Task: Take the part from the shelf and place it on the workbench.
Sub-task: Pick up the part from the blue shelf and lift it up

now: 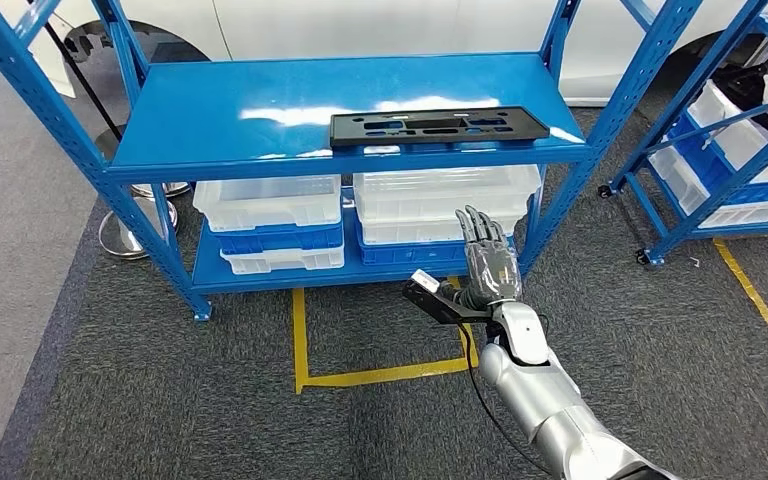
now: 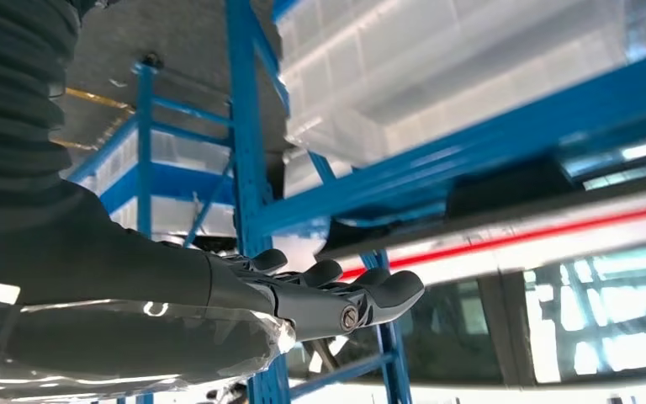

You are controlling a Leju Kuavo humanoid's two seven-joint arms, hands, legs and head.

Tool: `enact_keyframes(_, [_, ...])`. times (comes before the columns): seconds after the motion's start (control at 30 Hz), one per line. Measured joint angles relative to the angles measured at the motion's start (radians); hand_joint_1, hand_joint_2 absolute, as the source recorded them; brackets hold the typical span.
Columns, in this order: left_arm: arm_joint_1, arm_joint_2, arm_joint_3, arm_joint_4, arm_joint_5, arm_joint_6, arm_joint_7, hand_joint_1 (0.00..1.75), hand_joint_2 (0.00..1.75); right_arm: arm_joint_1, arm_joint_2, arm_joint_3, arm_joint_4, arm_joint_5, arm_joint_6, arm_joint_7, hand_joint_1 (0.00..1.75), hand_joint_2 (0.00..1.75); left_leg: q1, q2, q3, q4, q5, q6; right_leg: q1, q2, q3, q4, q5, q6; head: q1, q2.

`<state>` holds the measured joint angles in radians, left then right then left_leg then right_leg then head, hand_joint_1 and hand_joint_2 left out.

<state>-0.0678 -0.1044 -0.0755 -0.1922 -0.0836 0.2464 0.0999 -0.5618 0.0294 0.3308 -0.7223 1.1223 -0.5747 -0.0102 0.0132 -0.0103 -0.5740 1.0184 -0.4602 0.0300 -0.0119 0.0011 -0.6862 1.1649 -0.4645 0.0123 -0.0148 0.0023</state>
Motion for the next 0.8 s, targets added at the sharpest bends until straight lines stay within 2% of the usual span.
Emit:
enact_keyframes(0.03, [-0.002, -0.001, 0.000, 0.000, -0.002, 0.001, 0.002, 0.00, 0.00, 0.000, 0.000, 0.001, -0.007, 0.019, -0.017, -0.007, 0.00, 1.75, -0.002, 0.000, 0.005, 0.001, -0.005, -0.004, 0.003, 0.000, 0.027, -0.060, 0.027, -0.005, 0.000, 0.000])
enact_keyframes(0.07, [-0.004, -0.002, 0.000, 0.000, -0.003, 0.001, 0.004, 0.00, 0.00, 0.000, 0.000, 0.003, -0.015, 0.040, -0.032, -0.012, 0.00, 1.75, -0.003, 0.000, 0.007, 0.001, -0.009, -0.008, 0.007, 0.000, 0.046, -0.101, 0.039, -0.010, 0.000, 0.000])
enact_keyframes(0.13, [-0.008, -0.003, 0.000, 0.000, -0.007, 0.002, 0.007, 0.00, 0.00, 0.003, 0.001, 0.013, -0.033, 0.087, -0.050, -0.012, 0.00, 1.75, -0.004, 0.000, 0.008, 0.000, -0.013, -0.018, 0.013, 0.002, 0.058, -0.125, 0.031, -0.017, 0.000, 0.000])
enact_keyframes(0.23, [-0.011, -0.004, 0.000, 0.000, -0.012, 0.001, 0.007, 0.00, 0.00, 0.008, 0.005, 0.042, -0.061, 0.157, -0.050, -0.002, 0.00, 1.75, -0.003, 0.003, 0.006, 0.020, -0.034, -0.034, 0.005, 0.005, 0.072, -0.140, 0.028, -0.032, 0.000, 0.000])
enact_keyframes(0.27, [-0.012, -0.004, 0.000, 0.000, -0.012, 0.001, 0.006, 0.00, 0.00, 0.007, 0.008, 0.052, -0.068, 0.173, -0.048, 0.000, 0.00, 1.75, -0.003, 0.004, -0.010, 0.056, -0.054, -0.038, 0.002, 0.005, 0.078, -0.144, 0.027, -0.038, 0.000, 0.000])
enact_keyframes(0.33, [-0.013, -0.004, 0.001, 0.000, -0.012, -0.001, 0.005, 0.00, 0.00, 0.008, 0.013, 0.070, -0.073, 0.189, -0.042, 0.001, 0.00, 1.75, -0.002, 0.005, -0.075, 0.181, -0.107, -0.043, 0.003, 0.003, 0.085, -0.145, 0.021, -0.047, 0.000, 0.000])
enact_keyframes(0.37, [-0.013, -0.004, 0.001, 0.000, -0.012, -0.002, 0.005, 0.00, 0.00, 0.010, 0.015, 0.077, -0.074, 0.194, -0.039, 0.001, 0.00, 1.75, -0.001, 0.005, -0.110, 0.240, -0.124, -0.045, 0.004, 0.002, 0.088, -0.144, 0.017, -0.049, 0.000, 0.000])
enact_keyframes(0.4, [-0.011, -0.004, 0.001, 0.000, -0.011, -0.003, 0.004, 0.00, 0.00, 0.013, 0.017, 0.083, -0.074, 0.198, -0.037, 0.001, 0.00, 1.75, -0.001, 0.005, -0.134, 0.274, -0.125, -0.046, 0.005, 0.001, 0.092, -0.143, 0.013, -0.050, 0.000, 0.000])
enact_keyframes(0.43, [-0.010, -0.004, 0.002, 0.000, -0.011, -0.004, 0.004, 0.00, 0.00, 0.015, 0.018, 0.089, -0.074, 0.202, -0.036, 0.001, 0.00, 1.75, -0.001, 0.005, -0.138, 0.268, -0.104, -0.046, 0.006, 0.001, 0.097, -0.142, 0.009, -0.050, 0.000, 0.000])
enact_keyframes(0.47, [-0.009, -0.004, 0.002, 0.000, -0.010, -0.005, 0.004, 0.00, 0.00, 0.016, 0.020, 0.093, -0.074, 0.205, -0.036, 0.001, 0.00, 1.75, -0.001, 0.005, -0.123, 0.223, -0.065, -0.045, 0.006, 0.002, 0.103, -0.140, 0.003, -0.048, 0.000, 0.000])
enact_keyframes(0.5, [-0.009, -0.004, 0.003, 0.000, -0.010, -0.005, 0.004, 0.00, 0.00, 0.016, 0.021, 0.098, -0.074, 0.207, -0.036, 0.001, 0.00, 1.75, -0.001, 0.005, -0.097, 0.155, -0.022, -0.042, 0.006, 0.002, 0.110, -0.139, -0.003, -0.046, 0.000, 0.000])
enact_keyframes(0.53, [-0.009, -0.004, 0.005, 0.000, -0.010, -0.005, 0.004, 0.00, 0.00, 0.016, 0.023, 0.101, -0.073, 0.210, -0.036, 0.001, 0.00, 1.75, -0.003, 0.005, -0.068, 0.089, 0.010, -0.039, 0.008, 0.002, 0.115, -0.136, -0.009, -0.042, 0.000, 0.000])
enact_keyframes(0.57, [-0.009, -0.004, 0.006, 0.000, -0.009, -0.006, 0.004, 0.00, 0.00, 0.015, 0.024, 0.104, -0.073, 0.211, -0.036, 0.001, 0.00, 1.75, -0.005, 0.005, -0.046, 0.041, 0.027, -0.034, 0.010, 0.003, 0.118, -0.134, -0.014, -0.038, 0.000, 0.000])
enact_keyframes(0.6, [-0.010, -0.004, 0.008, 0.000, -0.008, -0.006, 0.004, 0.00, 0.00, 0.014, 0.026, 0.106, -0.072, 0.212, -0.036, 0.001, 0.00, 1.75, -0.006, 0.005, -0.035, 0.017, 0.029, -0.031, 0.012, 0.003, 0.118, -0.134, -0.017, -0.034, 0.000, 0.000])
enact_keyframes(0.7, [-0.010, -0.004, 0.012, 0.000, -0.003, -0.006, 0.004, 0.00, 0.00, 0.012, 0.029, 0.113, -0.071, 0.215, -0.033, -0.001, 0.00, 1.75, -0.005, 0.003, -0.027, 0.001, 0.024, -0.018, 0.012, 0.002, 0.120, -0.134, -0.022, -0.020, 0.000, 0.000])
enact_keyframes(0.73, [-0.009, -0.004, 0.013, 0.000, -0.001, -0.006, 0.003, 0.00, 0.00, 0.009, 0.029, 0.116, -0.070, 0.216, -0.032, -0.001, 0.00, 1.75, -0.003, 0.003, -0.023, -0.004, 0.024, -0.012, 0.011, 0.002, 0.114, -0.121, -0.032, -0.015, 0.001, 0.000])
enact_keyframes(0.8, [-0.008, -0.004, 0.021, 0.000, 0.015, -0.002, -0.005, 0.00, 0.00, 0.003, 0.030, 0.120, -0.067, 0.212, -0.029, -0.002, 0.00, 1.75, 0.001, 0.004, -0.015, -0.012, 0.024, -0.002, 0.007, 0.002, 0.071, -0.035, -0.075, -0.007, 0.001, 0.000])
